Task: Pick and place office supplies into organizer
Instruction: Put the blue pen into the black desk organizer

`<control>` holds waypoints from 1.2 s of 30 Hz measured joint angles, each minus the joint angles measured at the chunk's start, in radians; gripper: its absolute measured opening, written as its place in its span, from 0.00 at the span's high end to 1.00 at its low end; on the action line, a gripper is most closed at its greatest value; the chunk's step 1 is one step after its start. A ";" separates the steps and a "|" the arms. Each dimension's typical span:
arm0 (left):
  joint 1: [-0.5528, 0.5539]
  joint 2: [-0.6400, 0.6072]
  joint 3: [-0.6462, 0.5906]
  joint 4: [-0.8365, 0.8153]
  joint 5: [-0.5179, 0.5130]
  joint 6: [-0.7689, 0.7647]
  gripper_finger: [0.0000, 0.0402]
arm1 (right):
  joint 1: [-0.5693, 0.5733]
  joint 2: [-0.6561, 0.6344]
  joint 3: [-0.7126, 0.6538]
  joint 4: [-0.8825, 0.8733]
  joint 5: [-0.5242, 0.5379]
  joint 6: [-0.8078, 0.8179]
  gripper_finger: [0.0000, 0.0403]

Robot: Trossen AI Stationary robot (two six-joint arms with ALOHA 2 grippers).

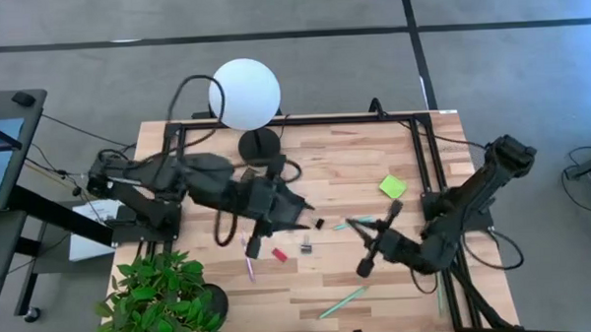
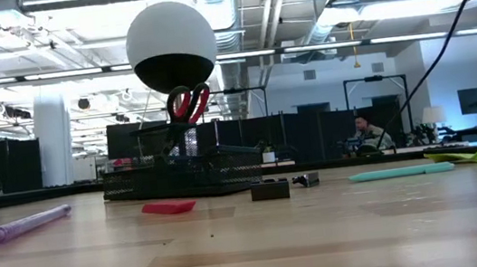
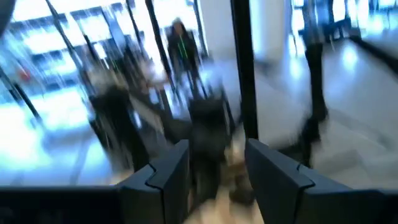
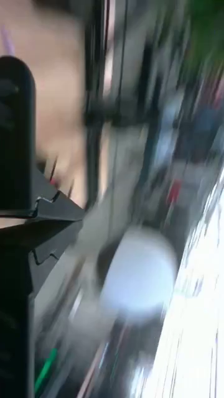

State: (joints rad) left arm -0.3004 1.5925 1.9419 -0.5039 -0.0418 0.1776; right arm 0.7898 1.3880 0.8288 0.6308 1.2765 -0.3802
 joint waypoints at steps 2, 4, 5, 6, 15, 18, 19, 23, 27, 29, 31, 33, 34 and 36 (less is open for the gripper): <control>0.012 0.007 -0.004 -0.121 0.006 0.008 0.62 | -0.028 -0.055 0.000 -0.151 -0.262 0.119 1.00; 0.016 0.024 -0.020 -0.148 -0.022 0.011 0.62 | -0.093 -0.100 0.000 -0.336 -0.529 0.338 1.00; 0.019 0.031 -0.030 -0.109 -0.045 0.013 0.62 | -0.134 -0.112 0.001 -0.430 -0.614 0.450 1.00; 0.020 0.032 -0.043 -0.075 -0.066 0.024 0.62 | -0.178 -0.113 0.002 -0.524 -0.654 0.550 1.00; 0.044 0.038 -0.081 0.087 -0.114 0.086 0.62 | -0.468 0.105 0.000 -0.777 -1.032 0.647 1.00; 0.043 0.035 -0.081 0.039 -0.145 0.038 0.62 | -0.490 0.181 0.000 -0.734 -1.040 0.571 1.00; 0.043 0.035 -0.081 0.015 -0.154 0.022 0.62 | -0.497 0.192 0.000 -0.726 -1.040 0.569 1.00; 0.037 0.035 -0.081 -0.062 -0.168 -0.032 0.62 | -0.511 0.160 0.000 -0.756 -0.998 0.547 1.00; 0.037 0.035 -0.081 -0.089 -0.182 -0.111 0.62 | -0.506 0.000 0.000 -0.872 -0.985 0.536 1.00; 0.037 0.035 -0.081 -0.067 -0.193 -0.127 0.62 | -0.499 -0.086 0.000 -0.927 -0.984 0.490 1.00; 0.035 0.035 -0.081 -0.055 -0.207 -0.128 0.62 | -0.493 -0.166 0.000 -0.964 -0.984 0.420 1.00; 0.031 0.035 -0.081 -0.050 -0.209 -0.129 0.62 | -0.497 -0.228 0.000 -0.998 -0.986 0.400 1.00; 0.030 0.035 -0.081 -0.050 -0.209 -0.130 0.62 | -0.502 -0.253 -0.001 -1.007 -0.988 0.400 1.00; 0.025 0.035 -0.081 -0.050 -0.209 -0.148 0.62 | -0.512 -0.303 -0.042 -0.981 -0.997 0.396 1.00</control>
State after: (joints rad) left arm -0.2750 1.6272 1.8606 -0.5537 -0.2508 0.0299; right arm 0.2780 1.0851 0.7864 -0.3503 0.2798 0.0153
